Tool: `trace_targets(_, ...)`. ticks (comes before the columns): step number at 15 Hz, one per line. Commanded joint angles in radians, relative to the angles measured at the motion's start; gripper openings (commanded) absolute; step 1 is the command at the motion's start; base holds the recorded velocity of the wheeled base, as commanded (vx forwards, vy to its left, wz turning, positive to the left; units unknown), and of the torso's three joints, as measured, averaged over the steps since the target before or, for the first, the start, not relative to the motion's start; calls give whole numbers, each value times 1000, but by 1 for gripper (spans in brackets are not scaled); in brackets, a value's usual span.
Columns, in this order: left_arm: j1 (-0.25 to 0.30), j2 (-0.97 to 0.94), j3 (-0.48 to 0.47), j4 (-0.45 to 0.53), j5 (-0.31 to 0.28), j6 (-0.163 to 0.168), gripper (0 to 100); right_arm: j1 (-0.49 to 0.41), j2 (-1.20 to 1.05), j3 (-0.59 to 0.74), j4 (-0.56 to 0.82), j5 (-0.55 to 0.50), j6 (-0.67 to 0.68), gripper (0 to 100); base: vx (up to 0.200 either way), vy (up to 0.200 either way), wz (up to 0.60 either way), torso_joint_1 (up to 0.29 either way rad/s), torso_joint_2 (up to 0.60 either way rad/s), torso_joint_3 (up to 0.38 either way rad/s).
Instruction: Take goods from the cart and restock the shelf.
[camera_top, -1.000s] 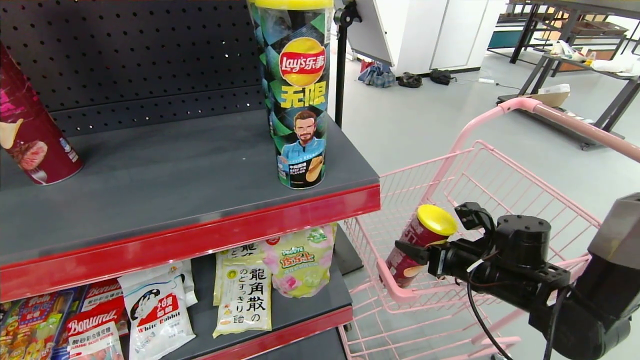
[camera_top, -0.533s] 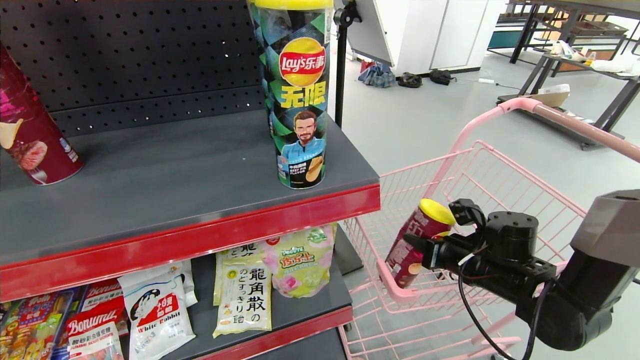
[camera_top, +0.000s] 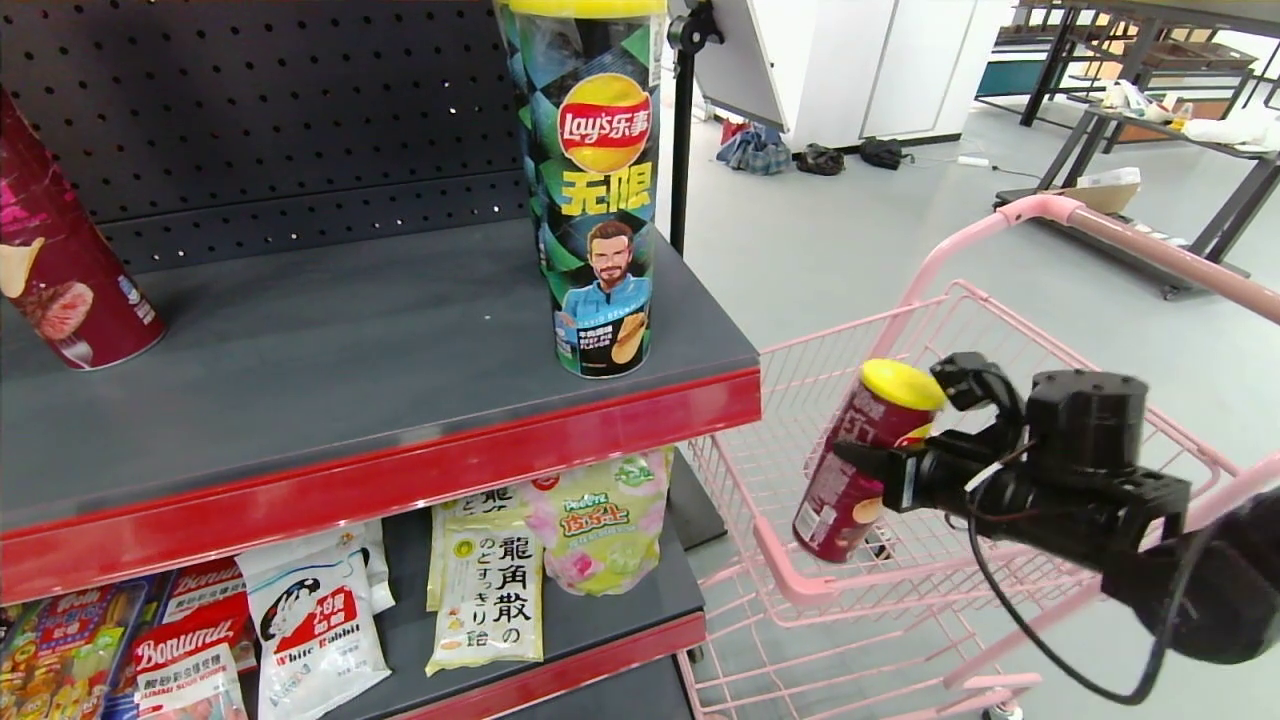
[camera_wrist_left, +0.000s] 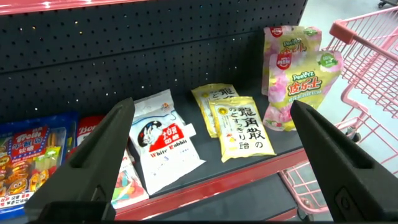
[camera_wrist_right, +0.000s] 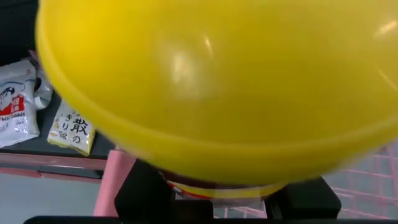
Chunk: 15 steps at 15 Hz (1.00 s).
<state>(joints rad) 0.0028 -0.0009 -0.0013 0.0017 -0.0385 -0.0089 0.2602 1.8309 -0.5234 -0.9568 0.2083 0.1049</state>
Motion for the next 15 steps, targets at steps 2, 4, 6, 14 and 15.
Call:
trace_targets(2,0,1,1,0,0,0,100,-45,-516,-198,475,-90,-93,0,0,0,0,0,0,0)
trace_targets(4,0,1,0,0,0,0,100,-56,-786,-202,748,-184,-152,0,0,0,0,0,0,0)
trace_targets(6,0,1,0,0,0,0,100,-78,-1012,-147,992,-191,-154,0,0,0,0,0,0,0)
trace_targets(14,0,1,0,0,-1,0,100,-193,-1322,-23,1245,-193,-154,0,0,0,0,6,-26,-17)
trace_targets(15,0,1,0,0,-1,0,100,-193,-1322,-21,1245,-193,-154,0,0,0,0,85,-349,-237)
